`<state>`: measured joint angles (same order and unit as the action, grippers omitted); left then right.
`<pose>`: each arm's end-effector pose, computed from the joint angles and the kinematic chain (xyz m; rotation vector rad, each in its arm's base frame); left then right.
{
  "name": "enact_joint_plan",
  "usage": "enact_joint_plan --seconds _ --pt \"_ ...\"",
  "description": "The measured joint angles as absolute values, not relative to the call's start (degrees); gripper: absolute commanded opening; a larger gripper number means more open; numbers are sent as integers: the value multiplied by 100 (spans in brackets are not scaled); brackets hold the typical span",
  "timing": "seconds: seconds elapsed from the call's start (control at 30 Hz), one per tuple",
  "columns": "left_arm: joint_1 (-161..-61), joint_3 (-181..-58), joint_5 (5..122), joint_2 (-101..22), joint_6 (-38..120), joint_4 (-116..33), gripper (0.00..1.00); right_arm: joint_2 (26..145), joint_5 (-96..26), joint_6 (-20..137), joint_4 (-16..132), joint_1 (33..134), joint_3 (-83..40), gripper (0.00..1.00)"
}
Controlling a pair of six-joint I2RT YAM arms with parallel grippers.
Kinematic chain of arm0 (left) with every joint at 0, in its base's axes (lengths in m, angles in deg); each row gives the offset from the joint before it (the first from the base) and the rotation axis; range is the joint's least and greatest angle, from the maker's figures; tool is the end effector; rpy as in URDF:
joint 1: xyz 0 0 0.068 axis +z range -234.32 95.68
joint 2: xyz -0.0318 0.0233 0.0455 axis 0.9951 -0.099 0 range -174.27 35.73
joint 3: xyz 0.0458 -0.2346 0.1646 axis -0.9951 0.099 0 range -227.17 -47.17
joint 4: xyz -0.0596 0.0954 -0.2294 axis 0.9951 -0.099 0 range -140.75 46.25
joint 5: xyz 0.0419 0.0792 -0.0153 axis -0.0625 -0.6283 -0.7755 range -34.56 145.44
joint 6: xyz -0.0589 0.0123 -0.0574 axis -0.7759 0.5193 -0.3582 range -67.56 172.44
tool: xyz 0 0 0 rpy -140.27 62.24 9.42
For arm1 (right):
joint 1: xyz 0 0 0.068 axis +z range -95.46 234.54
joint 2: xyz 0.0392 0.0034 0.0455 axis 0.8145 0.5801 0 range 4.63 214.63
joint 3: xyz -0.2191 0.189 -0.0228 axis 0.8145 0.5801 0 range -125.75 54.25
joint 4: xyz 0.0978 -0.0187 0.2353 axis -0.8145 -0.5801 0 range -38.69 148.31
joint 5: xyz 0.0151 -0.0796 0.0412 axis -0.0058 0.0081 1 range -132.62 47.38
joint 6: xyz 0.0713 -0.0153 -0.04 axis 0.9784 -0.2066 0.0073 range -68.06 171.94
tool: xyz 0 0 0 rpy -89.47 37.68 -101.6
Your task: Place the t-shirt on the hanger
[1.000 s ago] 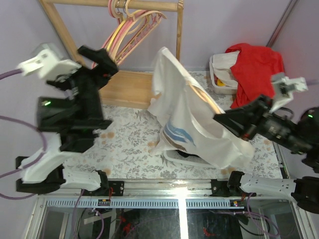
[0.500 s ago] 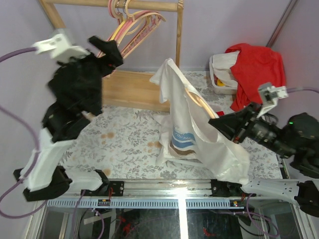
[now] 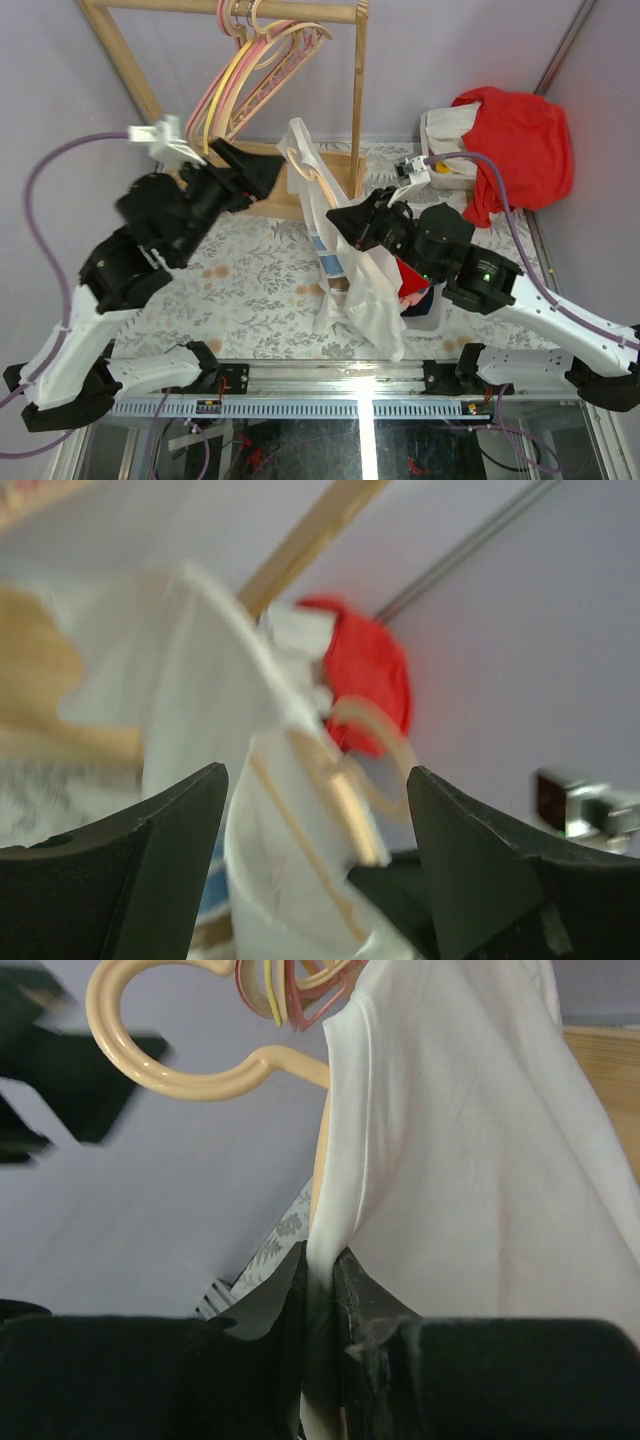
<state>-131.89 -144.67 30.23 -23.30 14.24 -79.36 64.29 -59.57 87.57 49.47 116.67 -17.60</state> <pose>0.1335 -0.1001 0.5577 -0.2360 1.5710 -0.8528 0.1315 0.2035 0.4742 -0.1210 1.6223 1.1259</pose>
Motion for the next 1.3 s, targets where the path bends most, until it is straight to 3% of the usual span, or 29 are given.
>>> enact_joint_plan --seconds 0.23,0.53,0.93,1.0,1.13,1.3 --pt "-13296 -12976 3357 -2111 611 -7939 70 6691 -6261 8843 5959 11669 -1568 0" --pt "-14304 -12775 2721 -1917 255 -7327 69 7174 -6676 8460 6464 12087 -1601 0" --pt "-14669 -12908 1777 -2570 102 -7305 68 7417 -7461 7592 6772 12839 -1675 0" --pt "-14697 -12908 1633 -2548 67 -7305 59 7417 -7480 7538 6833 12847 -1675 0" --pt "-14695 -12908 1403 -2575 34 -7316 32 7417 -7522 7463 6918 12889 -1673 0" --pt "-14708 -13042 1248 -2736 19 -7453 15 7334 -7598 7367 7014 12911 -1592 0"
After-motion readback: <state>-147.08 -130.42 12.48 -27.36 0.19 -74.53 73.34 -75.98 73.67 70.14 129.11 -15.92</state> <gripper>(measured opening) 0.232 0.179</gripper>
